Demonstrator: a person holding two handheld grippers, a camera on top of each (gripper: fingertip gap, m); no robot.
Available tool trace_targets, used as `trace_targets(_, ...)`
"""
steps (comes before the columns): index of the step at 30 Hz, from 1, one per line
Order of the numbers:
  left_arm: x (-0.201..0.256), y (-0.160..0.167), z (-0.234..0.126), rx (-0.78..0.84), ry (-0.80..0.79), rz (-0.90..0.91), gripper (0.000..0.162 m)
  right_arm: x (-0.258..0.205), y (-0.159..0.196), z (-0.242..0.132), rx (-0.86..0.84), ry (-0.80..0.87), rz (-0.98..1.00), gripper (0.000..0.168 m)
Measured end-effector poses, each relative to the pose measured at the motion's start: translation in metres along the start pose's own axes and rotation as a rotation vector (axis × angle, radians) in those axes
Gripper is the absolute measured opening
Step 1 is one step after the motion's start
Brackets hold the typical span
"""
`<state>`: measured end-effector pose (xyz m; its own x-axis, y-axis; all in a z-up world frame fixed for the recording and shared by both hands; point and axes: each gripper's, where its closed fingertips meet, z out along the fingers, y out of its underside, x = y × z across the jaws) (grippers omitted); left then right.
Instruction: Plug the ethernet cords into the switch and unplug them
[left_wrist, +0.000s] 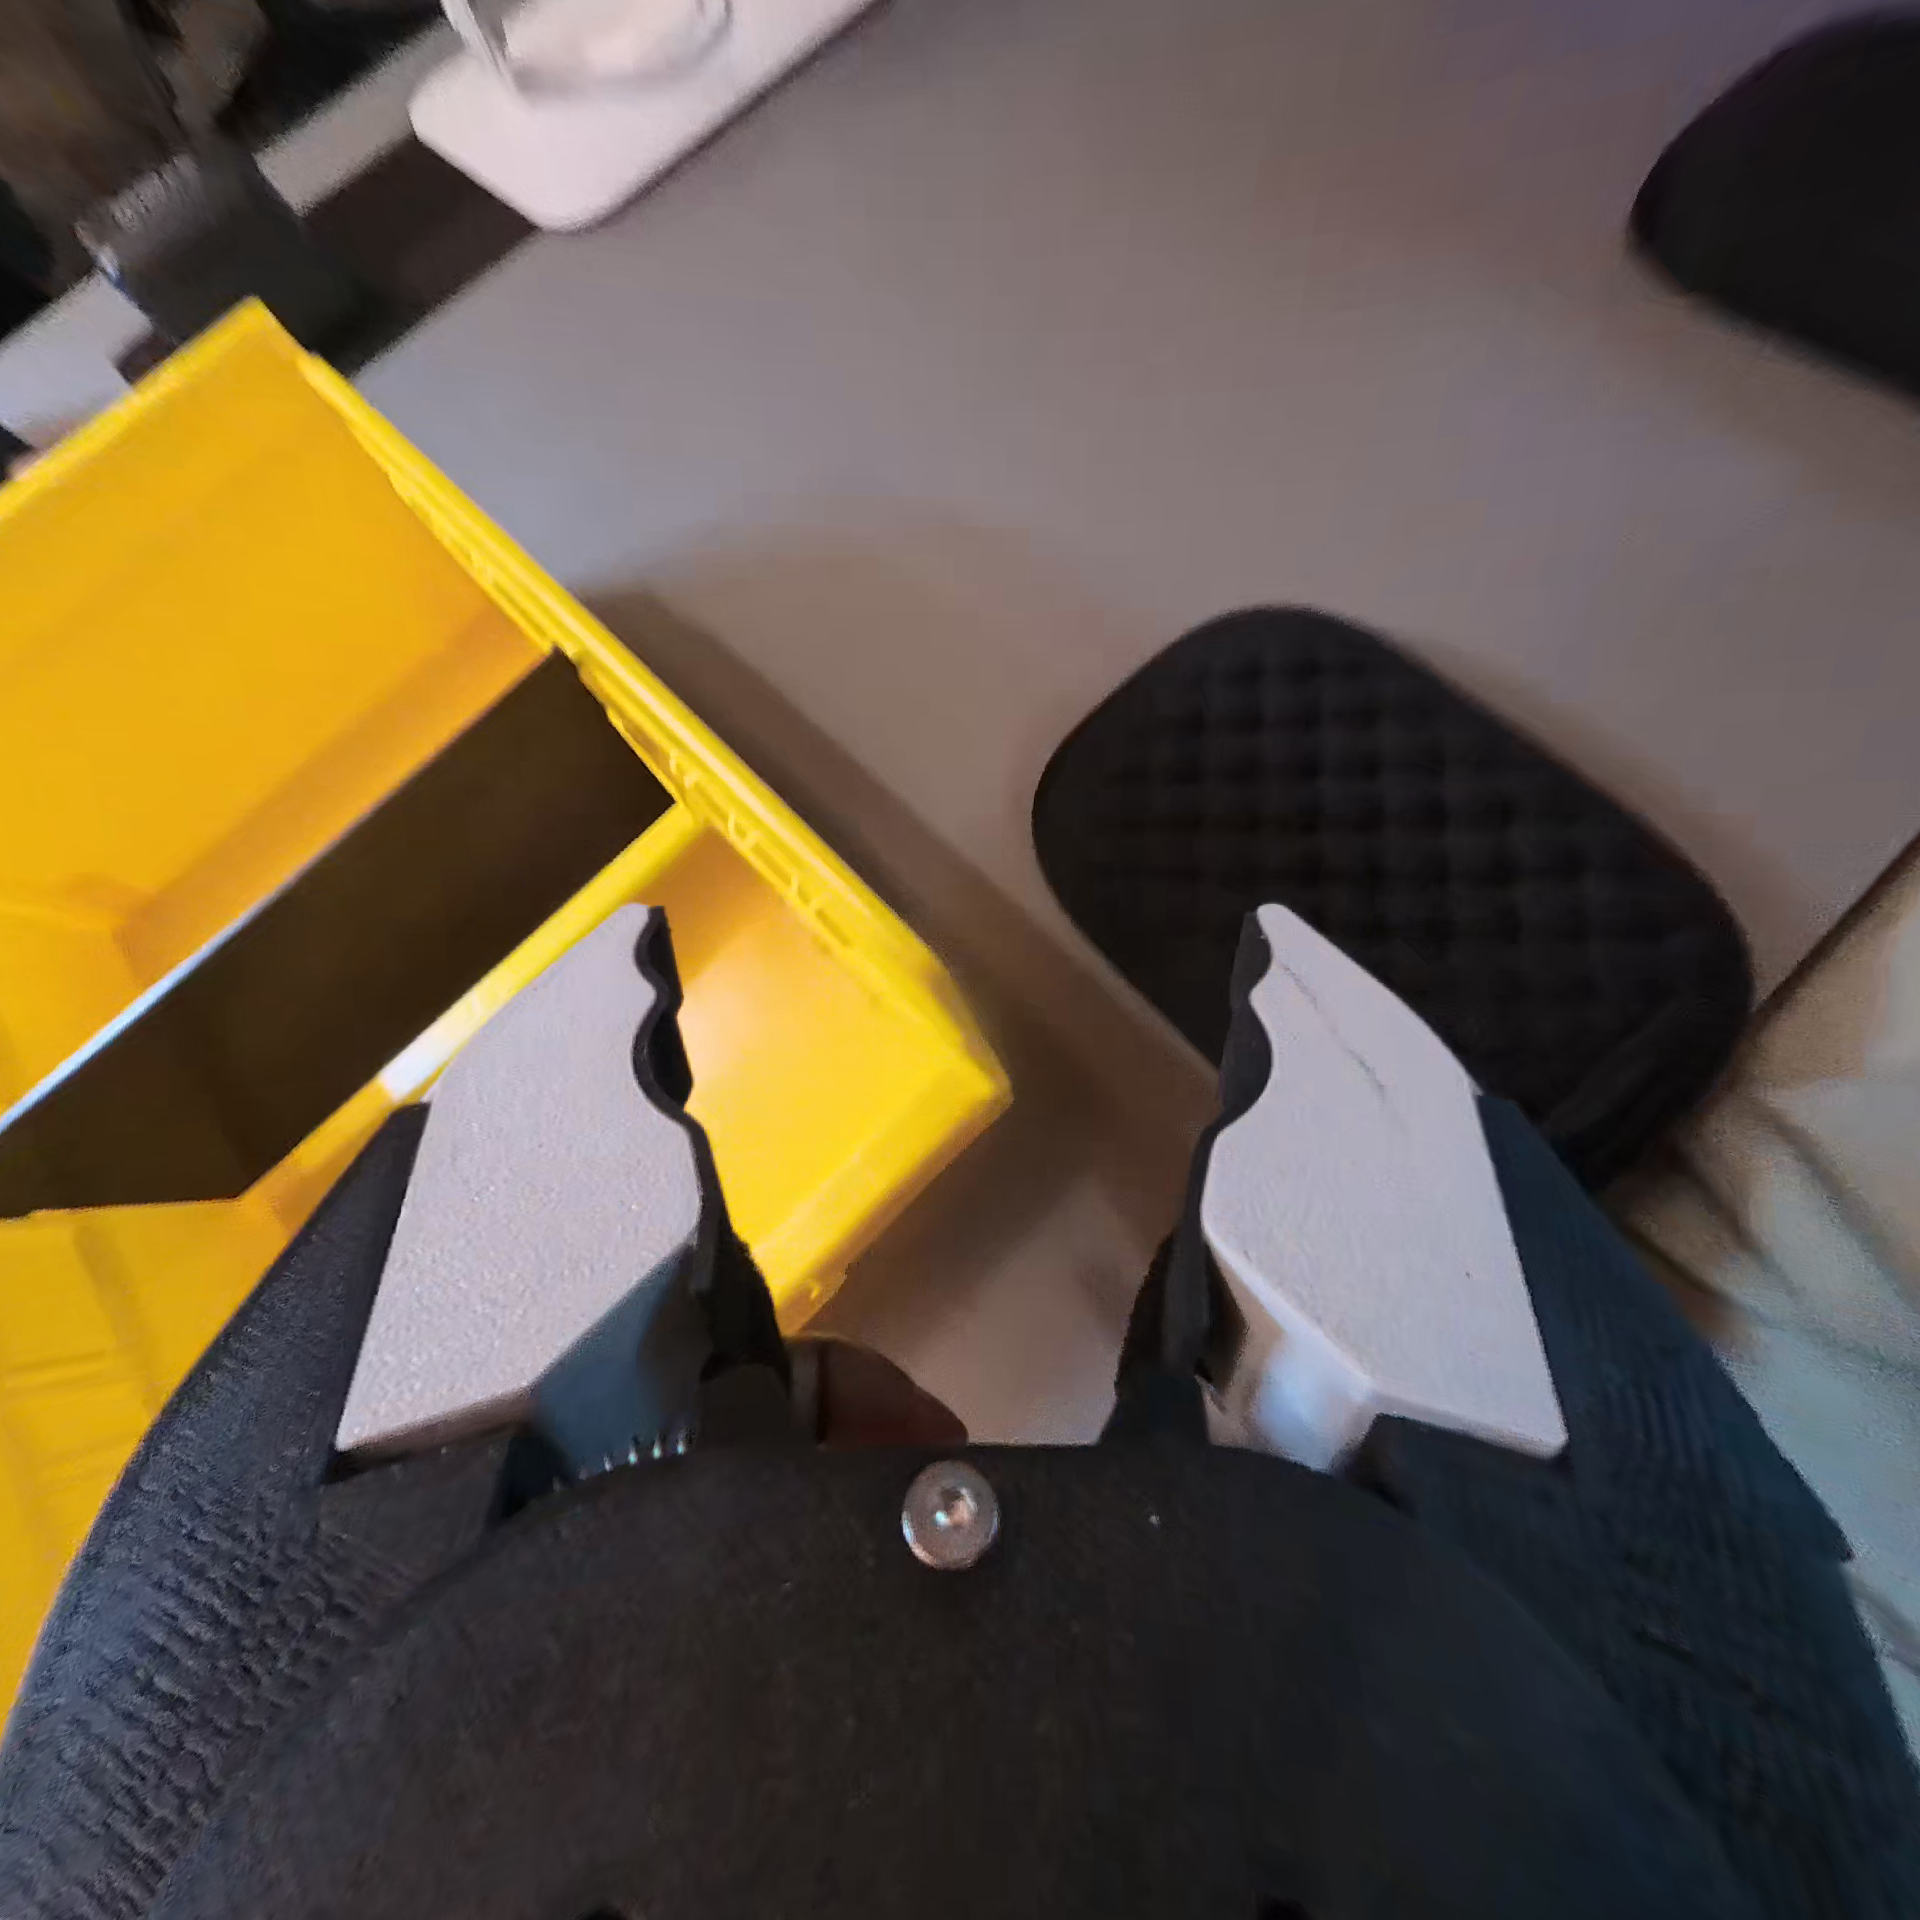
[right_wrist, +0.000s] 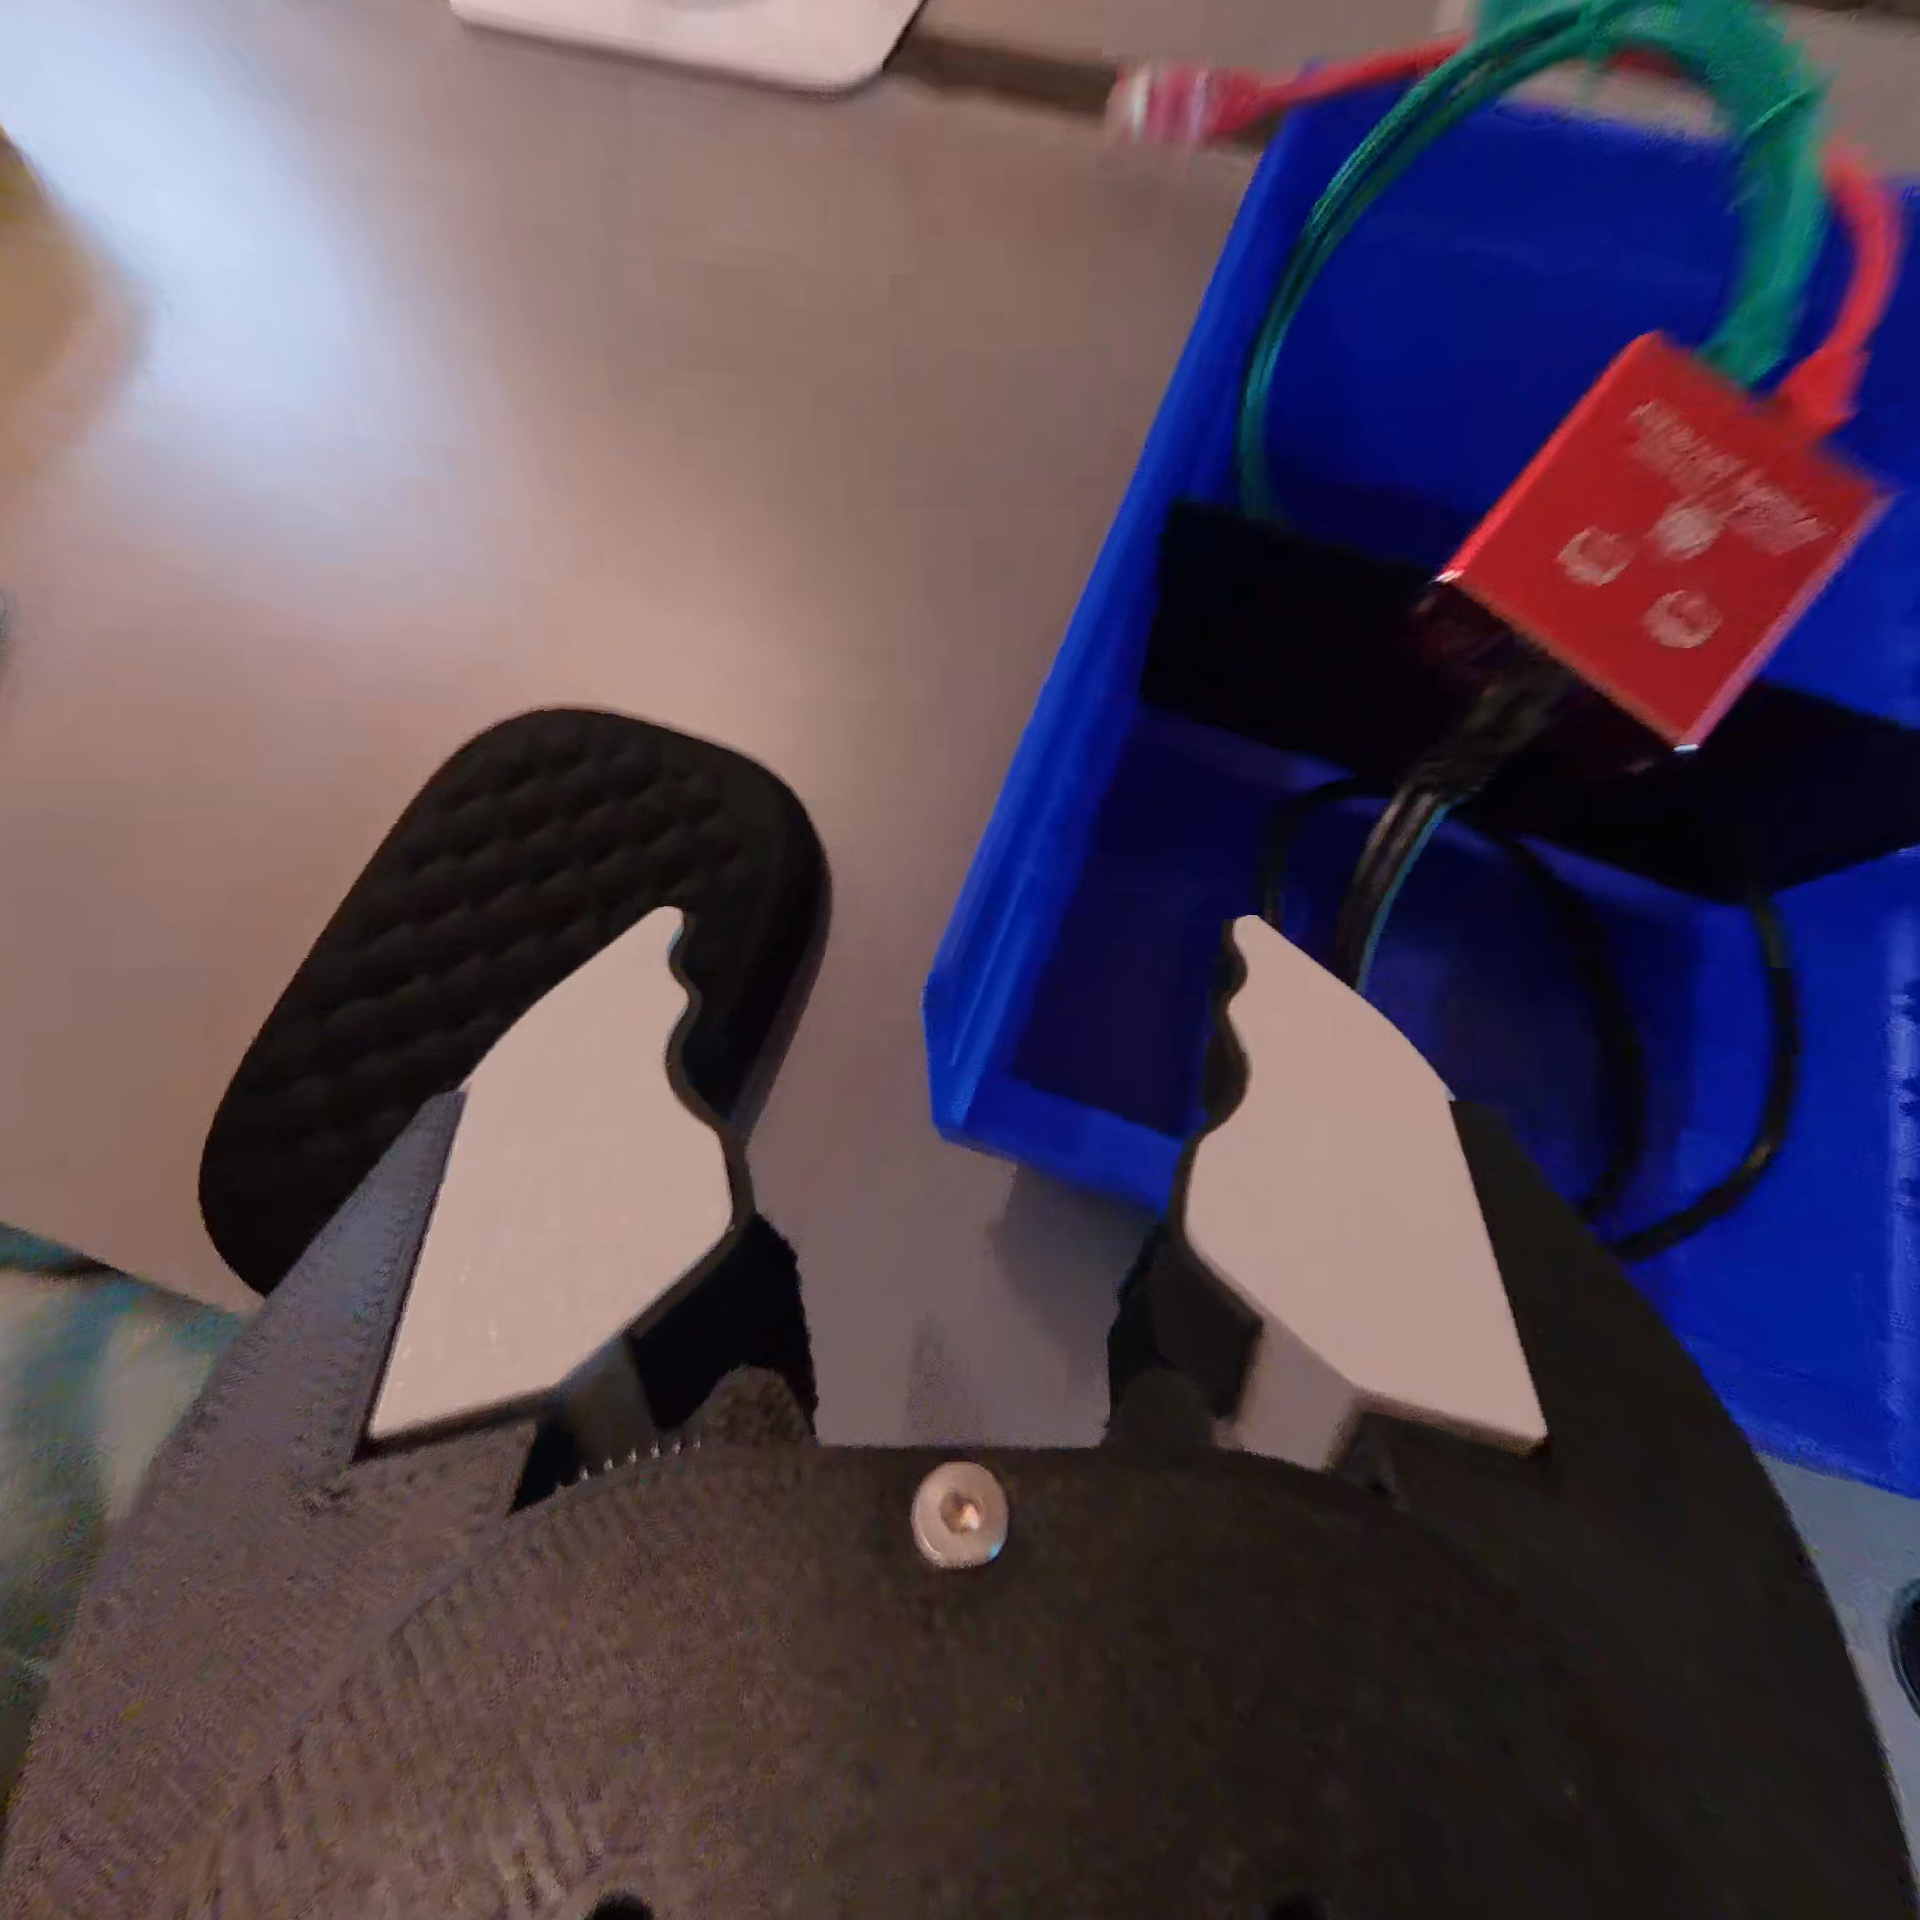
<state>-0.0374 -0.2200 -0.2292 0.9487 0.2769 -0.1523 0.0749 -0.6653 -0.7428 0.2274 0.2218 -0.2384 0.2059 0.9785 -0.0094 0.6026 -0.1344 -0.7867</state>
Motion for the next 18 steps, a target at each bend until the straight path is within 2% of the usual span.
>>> trace_targets(1,-0.001,0.007,0.004,-0.025,0.005,-0.012,0.1,-0.001,0.004,0.006,-0.029,-0.007,-0.008,0.091)
trace_targets(3,-0.004,0.016,0.01,-0.048,0.016,-0.045,0.095,0.0,0.011,0.015,-0.071,0.003,-0.018,0.07)
trace_targets(5,-0.008,0.023,0.017,-0.067,0.01,-0.07,0.085,0.001,0.014,0.022,-0.093,0.01,-0.04,0.034)
trace_targets(6,-0.011,0.026,0.021,-0.081,0.007,-0.083,0.079,0.002,0.013,0.026,-0.089,0.022,-0.054,0.023)
trace_targets(10,-0.013,0.028,0.042,-0.077,0.004,-0.121,0.044,0.004,0.005,0.037,-0.053,0.063,-0.106,0.019)
trace_targets(18,-0.03,0.007,0.07,0.042,-0.093,-0.277,0.043,-0.012,-0.034,0.085,0.039,0.066,-0.107,0.025)
